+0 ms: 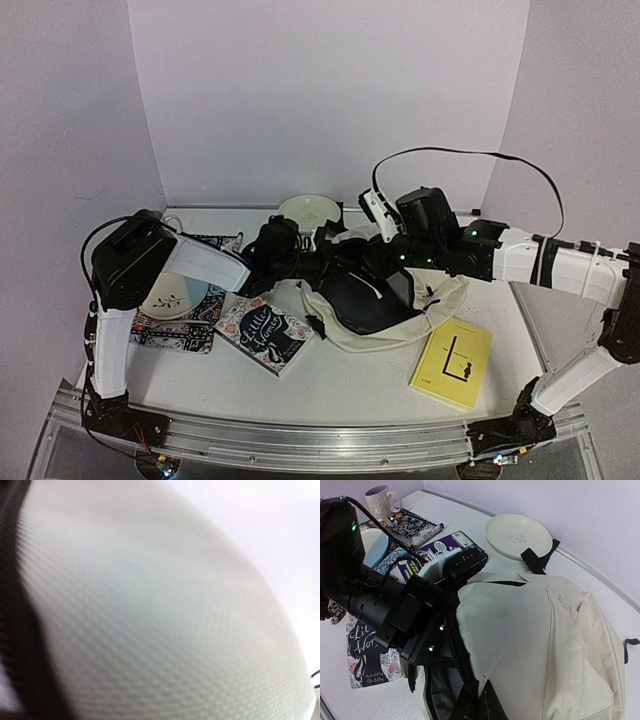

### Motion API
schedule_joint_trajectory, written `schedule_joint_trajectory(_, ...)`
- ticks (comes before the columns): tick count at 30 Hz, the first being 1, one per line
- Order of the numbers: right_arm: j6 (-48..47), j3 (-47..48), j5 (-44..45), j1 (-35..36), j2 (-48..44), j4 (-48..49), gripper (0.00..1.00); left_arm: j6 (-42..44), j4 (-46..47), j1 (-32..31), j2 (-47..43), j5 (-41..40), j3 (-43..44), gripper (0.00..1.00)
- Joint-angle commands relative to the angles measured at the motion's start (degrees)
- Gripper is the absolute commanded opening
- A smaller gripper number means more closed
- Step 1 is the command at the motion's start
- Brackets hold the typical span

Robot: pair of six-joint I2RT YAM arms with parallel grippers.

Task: Pack the student bag
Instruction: Place the book in the largest pocket of the bag.

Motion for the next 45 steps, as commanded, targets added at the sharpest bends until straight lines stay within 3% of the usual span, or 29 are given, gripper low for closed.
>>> schedule_joint_trajectory(1, -0.5, 2.2, -0.6, 1.0, -2.4, 4.5, 0.0, -1.3, 5.4, -0.3, -0.6, 0.3, -1.0, 0.0)
schedule_joint_trajectory(10, 0.2, 2.8, -0.8, 1.8, -1.8, 4.4, 0.0, 0.5, 5.6, -0.8, 8.0, -1.2, 7.1, 0.01)
schedule_joint_trajectory(17, 0.9, 2.3, -0.4, 2.2, -0.4, 4.1, 0.0, 2.5, 4.5, -0.7, 12.0, -5.2, 9.9, 0.18)
schedule_joint_trajectory(29, 1.2, 1.2, 3.1, 2.2, 1.0, 3.9, 0.0, 18.6, -13.7, -1.9, 8.9, -20.0, 11.1, 0.59)
schedule_joint_trajectory(39, 0.9, -0.1, 6.6, 2.1, 1.7, 3.8, 0.0, 28.2, -21.3, -4.1, 4.3, -29.5, 10.5, 0.79)
schedule_joint_trajectory(45, 0.1, -1.0, 11.2, 1.9, 2.8, 3.6, 0.0, 29.4, -22.5, -4.1, -2.1, -30.8, 5.5, 0.81)
